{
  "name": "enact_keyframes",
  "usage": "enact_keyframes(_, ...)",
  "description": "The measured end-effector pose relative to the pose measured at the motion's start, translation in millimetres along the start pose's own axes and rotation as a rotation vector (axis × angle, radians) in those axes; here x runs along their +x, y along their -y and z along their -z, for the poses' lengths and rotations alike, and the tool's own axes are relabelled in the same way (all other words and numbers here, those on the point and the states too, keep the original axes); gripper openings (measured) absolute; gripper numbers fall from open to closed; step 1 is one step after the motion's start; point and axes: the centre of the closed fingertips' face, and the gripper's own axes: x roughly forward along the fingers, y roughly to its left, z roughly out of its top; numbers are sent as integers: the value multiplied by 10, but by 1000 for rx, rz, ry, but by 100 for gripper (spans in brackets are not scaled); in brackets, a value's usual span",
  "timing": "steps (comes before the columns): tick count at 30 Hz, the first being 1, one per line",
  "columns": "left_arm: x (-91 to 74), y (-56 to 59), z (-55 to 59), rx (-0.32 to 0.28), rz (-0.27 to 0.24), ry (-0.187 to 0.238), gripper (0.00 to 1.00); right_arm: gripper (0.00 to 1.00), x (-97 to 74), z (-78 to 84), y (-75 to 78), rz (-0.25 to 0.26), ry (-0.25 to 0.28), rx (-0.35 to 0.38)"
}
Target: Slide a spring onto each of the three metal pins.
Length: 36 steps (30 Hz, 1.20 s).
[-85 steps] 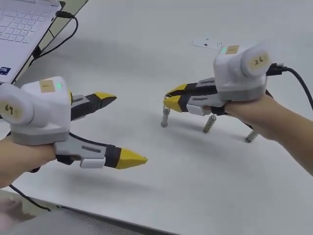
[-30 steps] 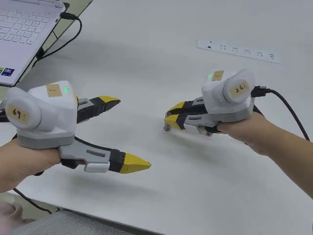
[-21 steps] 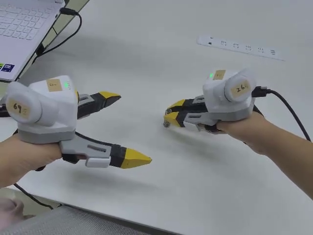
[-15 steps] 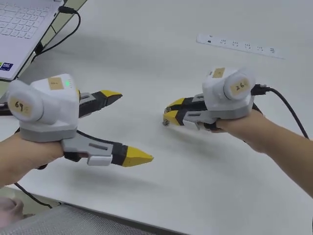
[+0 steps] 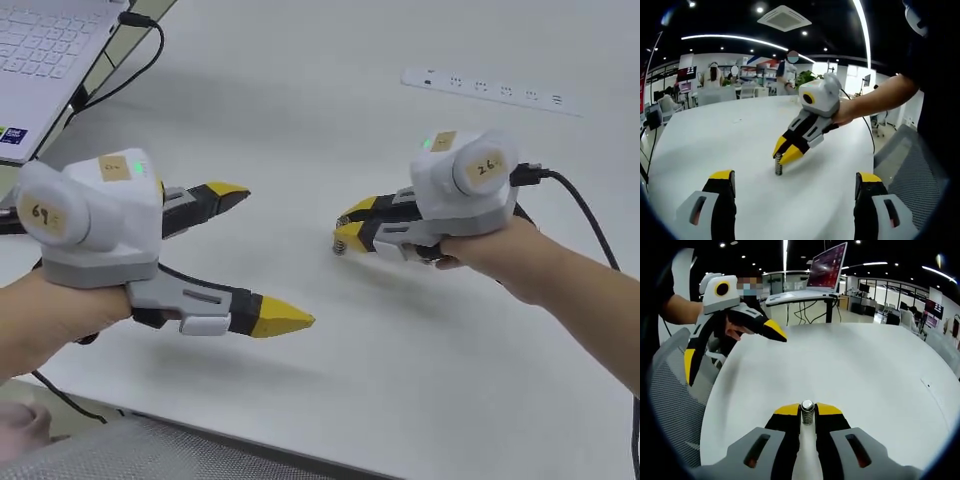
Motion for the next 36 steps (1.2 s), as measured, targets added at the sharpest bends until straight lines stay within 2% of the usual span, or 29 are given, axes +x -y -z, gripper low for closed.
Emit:
enact_keyframes(13, 40, -28, -51, 11, 1, 0, 97, 14, -49, -78, 1, 8, 24, -1)
enact_keyframes(19, 94, -31, -108, 25, 11, -9, 97, 14, -113, -157, -22, 5, 43, -6)
enact_keyframes(27, 138, -26, -178, 42, 17, -18, 96, 17, -285, -270, 10, 32, 90, 7)
enact_keyframes(36, 208, 35, -305, 62, 33, -12, 96, 28, -605, -344, -34, 79, 150, 20)
